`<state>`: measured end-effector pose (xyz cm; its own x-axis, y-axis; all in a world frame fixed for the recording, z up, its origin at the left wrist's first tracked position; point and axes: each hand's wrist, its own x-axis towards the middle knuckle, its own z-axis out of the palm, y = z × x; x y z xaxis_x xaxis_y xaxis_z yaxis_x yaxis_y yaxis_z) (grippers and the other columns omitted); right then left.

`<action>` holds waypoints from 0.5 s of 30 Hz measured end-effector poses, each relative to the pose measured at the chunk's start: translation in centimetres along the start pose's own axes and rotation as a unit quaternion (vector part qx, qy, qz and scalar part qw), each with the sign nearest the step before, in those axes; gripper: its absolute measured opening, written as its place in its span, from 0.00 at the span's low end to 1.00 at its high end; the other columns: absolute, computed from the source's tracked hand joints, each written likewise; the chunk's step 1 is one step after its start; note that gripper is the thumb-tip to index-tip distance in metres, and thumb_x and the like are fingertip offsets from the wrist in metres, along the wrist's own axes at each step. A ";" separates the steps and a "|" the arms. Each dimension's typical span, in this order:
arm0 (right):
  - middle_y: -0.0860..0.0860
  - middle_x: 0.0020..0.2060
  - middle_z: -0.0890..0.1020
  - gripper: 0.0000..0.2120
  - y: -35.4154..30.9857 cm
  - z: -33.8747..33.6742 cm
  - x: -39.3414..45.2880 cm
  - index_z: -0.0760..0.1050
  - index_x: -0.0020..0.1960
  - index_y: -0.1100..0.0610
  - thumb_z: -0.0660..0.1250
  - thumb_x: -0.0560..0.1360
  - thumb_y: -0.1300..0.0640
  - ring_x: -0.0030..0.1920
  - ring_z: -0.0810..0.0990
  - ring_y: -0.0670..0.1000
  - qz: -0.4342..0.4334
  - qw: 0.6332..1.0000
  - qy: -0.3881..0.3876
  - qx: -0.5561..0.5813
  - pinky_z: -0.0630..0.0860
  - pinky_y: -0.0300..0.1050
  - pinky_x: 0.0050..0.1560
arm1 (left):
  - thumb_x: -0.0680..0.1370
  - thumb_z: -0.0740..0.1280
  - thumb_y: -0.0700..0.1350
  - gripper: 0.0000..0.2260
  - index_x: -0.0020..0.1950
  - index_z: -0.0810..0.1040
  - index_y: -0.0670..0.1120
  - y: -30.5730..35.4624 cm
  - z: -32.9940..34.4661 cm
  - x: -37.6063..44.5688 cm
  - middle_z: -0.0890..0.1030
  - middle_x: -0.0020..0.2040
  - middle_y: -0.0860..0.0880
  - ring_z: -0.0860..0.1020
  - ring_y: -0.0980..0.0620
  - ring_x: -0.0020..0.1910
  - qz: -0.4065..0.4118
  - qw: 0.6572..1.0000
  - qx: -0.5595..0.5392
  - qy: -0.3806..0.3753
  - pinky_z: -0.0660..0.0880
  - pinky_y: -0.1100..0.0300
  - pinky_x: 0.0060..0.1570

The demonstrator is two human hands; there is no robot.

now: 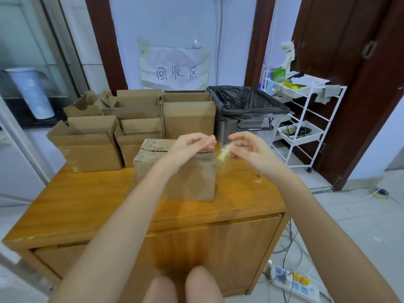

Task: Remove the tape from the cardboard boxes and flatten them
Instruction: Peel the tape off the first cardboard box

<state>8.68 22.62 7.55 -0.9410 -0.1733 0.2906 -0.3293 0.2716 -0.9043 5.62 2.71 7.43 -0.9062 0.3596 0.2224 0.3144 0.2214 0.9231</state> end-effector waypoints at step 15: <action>0.51 0.45 0.85 0.13 -0.8 2.9 2.8 0.78 0.56 0.59 0.72 0.73 0.57 0.45 0.84 0.47 0.047 0.983 0.090 0.155 0.78 0.37 0.45 | 0.73 0.73 0.47 0.07 0.49 0.82 0.48 -0.5 -0.3 0.6 0.85 0.46 0.48 0.82 0.50 0.50 0.011 0.998 -0.039 0.053 0.77 0.56 0.54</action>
<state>6.52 19.14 8.12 -0.9738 0.0158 0.2269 -0.2273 -0.0283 -0.9734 4.83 2.52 7.19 -0.9255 0.2655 0.2701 0.3147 0.1425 0.9384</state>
